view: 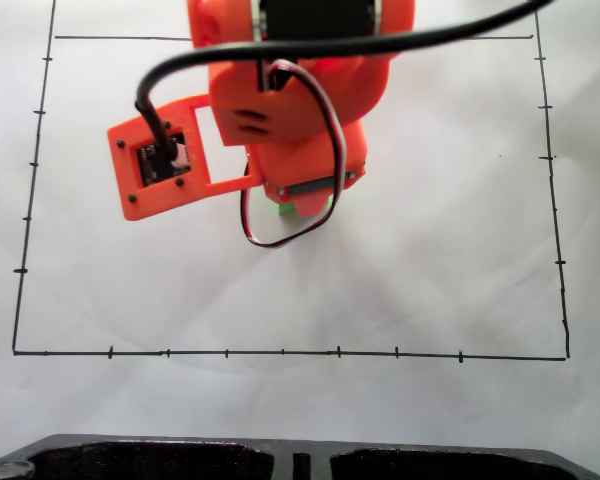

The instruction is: Grasp the colored block, Place it on the black dot, and then return the arm to the default position.

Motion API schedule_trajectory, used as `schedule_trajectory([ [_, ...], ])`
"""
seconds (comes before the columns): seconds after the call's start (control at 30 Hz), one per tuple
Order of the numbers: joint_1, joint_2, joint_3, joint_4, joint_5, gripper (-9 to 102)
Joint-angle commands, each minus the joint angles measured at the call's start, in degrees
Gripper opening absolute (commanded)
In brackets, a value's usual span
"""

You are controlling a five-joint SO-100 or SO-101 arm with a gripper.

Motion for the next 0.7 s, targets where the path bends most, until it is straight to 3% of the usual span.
schedule_trajectory([
  [0.0, 0.4, 0.5, -1.4, 0.7, 0.1, 12],
  [0.2, 1.3, 6.4, -1.3, 3.9, 0.0, 23],
  [0.3, 1.9, 9.0, -1.4, 5.7, -1.1, 36],
  [0.4, 2.9, 11.9, -1.4, 8.1, -1.9, 42],
  [0.67, 5.1, 28.4, 2.1, 15.6, -9.0, 44],
])
